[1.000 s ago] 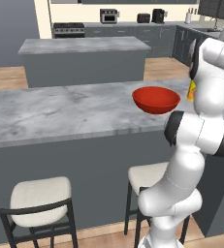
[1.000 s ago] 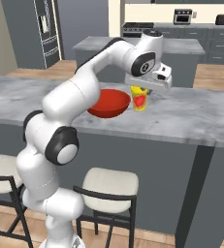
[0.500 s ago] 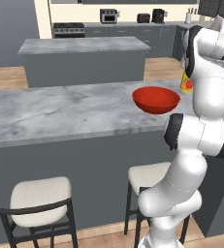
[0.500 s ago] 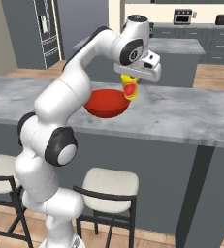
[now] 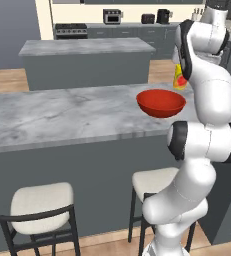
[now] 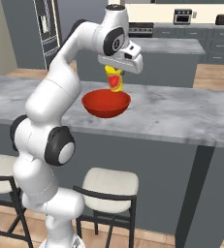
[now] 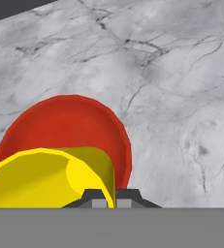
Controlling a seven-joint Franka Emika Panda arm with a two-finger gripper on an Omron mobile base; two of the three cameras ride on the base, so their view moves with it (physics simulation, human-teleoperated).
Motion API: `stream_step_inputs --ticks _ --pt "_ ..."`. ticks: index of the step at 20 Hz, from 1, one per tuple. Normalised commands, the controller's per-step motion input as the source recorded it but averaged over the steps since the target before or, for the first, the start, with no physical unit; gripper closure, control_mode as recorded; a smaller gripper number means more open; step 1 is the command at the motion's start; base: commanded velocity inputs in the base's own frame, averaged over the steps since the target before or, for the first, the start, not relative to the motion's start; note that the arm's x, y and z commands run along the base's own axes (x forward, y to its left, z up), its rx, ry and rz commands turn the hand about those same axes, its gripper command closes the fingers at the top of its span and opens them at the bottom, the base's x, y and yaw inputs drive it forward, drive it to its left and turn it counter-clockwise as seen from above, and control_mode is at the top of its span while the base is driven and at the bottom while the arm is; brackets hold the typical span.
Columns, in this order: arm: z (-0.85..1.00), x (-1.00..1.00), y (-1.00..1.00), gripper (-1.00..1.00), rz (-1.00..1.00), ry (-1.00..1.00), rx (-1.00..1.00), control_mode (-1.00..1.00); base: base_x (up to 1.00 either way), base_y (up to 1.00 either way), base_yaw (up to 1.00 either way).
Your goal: Place the cup inside the bowl on the dining table and move the bowl to any counter.
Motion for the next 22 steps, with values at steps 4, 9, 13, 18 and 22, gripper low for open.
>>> stream_step_inputs --ticks 4,9,13,18,22 --pt "0.0 0.13 0.44 1.0 -0.04 0.0 0.0 -1.0 0.0 0.0 0.0" --pt "-0.14 0.31 0.38 1.0 -0.03 0.0 0.0 -1.0 0.0 0.0 0.0" --pt "-0.07 0.21 0.12 1.0 0.0 0.0 0.0 -1.0 0.0 0.0 0.0" --pt "-0.04 0.09 0.0 1.0 0.0 0.0 0.0 -1.0 0.0 0.0 0.0" --pt "-0.18 0.0 0.0 1.0 0.0 0.0 0.0 -1.0 0.0 0.0 0.0"
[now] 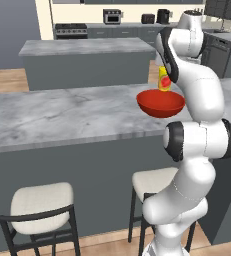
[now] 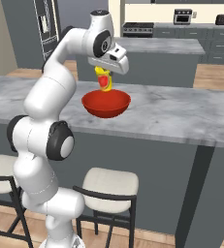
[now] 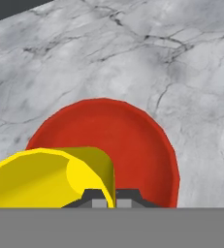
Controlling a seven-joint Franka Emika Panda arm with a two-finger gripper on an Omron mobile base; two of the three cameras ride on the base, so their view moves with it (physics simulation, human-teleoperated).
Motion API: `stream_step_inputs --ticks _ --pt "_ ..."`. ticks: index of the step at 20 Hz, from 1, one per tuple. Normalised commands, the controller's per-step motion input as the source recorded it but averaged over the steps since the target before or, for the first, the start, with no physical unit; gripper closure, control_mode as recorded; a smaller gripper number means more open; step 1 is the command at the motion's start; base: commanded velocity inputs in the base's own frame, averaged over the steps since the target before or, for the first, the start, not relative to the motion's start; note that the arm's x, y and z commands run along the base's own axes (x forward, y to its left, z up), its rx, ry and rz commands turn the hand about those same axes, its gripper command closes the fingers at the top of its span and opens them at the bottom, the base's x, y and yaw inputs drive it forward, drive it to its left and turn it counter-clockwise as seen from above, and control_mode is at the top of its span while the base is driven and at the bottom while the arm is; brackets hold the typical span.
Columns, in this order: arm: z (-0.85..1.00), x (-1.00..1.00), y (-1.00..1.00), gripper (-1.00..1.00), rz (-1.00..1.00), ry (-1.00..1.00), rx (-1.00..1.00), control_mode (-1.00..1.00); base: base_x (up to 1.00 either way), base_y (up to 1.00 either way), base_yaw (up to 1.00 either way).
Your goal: Place the cup inside the bowl on the dining table and move the bowl to any counter.
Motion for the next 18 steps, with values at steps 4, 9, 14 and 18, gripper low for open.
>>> stream_step_inputs --ticks 4,9,14,18 --pt "-0.19 -0.03 0.0 1.0 0.0 0.0 0.0 -1.0 0.0 0.0 0.0" --pt "-0.04 -0.19 0.07 1.0 0.0 0.0 0.0 -1.0 0.0 0.0 0.0" --pt "0.0 -0.33 0.21 1.0 0.0 0.0 0.0 -1.0 0.0 0.0 0.0" --pt "-0.17 0.03 0.13 1.0 0.0 0.0 0.0 -1.0 0.0 0.0 0.0"
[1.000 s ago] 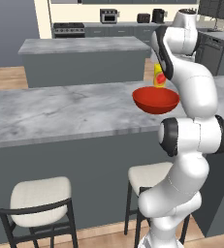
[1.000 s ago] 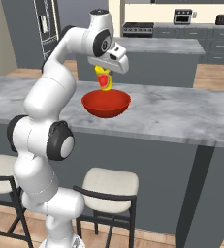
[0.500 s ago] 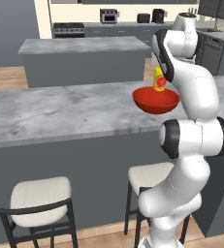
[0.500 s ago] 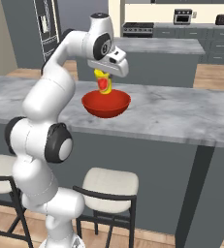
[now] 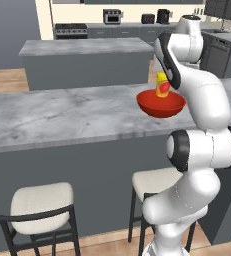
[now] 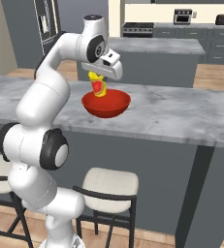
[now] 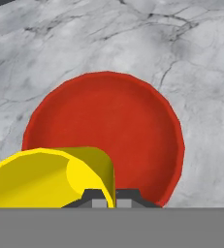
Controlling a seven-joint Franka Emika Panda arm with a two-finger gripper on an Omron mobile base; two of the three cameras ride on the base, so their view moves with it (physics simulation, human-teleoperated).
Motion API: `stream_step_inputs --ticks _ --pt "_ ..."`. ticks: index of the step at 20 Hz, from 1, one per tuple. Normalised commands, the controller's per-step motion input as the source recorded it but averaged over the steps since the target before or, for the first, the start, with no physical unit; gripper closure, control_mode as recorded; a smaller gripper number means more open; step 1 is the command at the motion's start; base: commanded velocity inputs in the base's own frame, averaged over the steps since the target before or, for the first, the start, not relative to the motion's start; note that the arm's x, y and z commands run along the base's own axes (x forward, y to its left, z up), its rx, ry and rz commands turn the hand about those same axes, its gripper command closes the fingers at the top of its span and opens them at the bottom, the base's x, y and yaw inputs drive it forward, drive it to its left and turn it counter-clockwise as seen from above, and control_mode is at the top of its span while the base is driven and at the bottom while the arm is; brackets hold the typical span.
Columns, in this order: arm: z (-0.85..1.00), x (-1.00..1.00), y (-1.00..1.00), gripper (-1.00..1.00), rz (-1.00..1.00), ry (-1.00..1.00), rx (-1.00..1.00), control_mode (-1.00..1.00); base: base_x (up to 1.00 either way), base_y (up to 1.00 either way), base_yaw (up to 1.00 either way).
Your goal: Place the cup inside the bowl on the dining table and move the bowl to any counter.
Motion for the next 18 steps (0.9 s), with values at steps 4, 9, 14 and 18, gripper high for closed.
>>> stream_step_inputs --ticks 4,9,14,18 --pt "-0.29 0.33 0.0 1.0 0.0 0.0 0.0 -1.0 0.0 0.0 0.0" --pt "-0.17 0.17 0.0 1.0 0.0 0.0 0.0 -1.0 0.0 0.0 0.0" --pt "-0.22 0.0 0.0 1.0 0.0 0.0 0.0 -1.0 0.0 0.0 0.0" --pt "-0.19 0.0 0.0 1.0 0.0 0.0 0.0 -1.0 0.0 0.0 0.0"
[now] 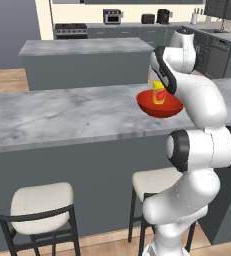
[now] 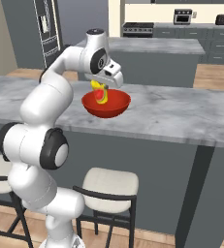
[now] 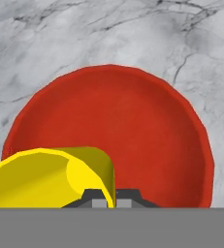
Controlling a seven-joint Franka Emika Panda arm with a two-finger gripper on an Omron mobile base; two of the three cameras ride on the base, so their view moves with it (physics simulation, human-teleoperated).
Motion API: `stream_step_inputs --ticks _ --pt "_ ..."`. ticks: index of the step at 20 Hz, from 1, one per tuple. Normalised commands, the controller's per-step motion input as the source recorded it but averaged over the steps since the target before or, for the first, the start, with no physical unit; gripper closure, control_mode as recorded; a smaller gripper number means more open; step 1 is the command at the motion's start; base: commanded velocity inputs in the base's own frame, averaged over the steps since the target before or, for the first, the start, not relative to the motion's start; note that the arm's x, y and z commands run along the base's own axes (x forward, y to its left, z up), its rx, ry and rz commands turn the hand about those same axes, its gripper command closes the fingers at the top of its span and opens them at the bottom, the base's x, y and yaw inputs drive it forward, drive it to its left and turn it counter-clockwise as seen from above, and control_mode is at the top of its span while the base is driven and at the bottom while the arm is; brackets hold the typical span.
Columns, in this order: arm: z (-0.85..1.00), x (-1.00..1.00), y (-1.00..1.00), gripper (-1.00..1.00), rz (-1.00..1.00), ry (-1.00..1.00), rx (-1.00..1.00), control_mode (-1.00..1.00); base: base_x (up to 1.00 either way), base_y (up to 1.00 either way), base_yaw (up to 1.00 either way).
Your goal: Place the cup inside the bowl on the dining table and move the bowl to any counter.
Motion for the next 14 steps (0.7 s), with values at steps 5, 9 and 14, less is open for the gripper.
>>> stream_step_inputs --ticks 5,9,14 --pt "-0.25 0.0 0.0 1.0 0.0 0.0 0.0 -1.0 0.0 0.0 0.0" --pt "-0.19 0.0 0.0 1.0 0.0 0.0 0.0 -1.0 0.0 0.0 0.0" --pt "-0.16 0.0 0.0 1.0 0.0 0.0 -0.01 -1.0 0.0 0.0 0.0"
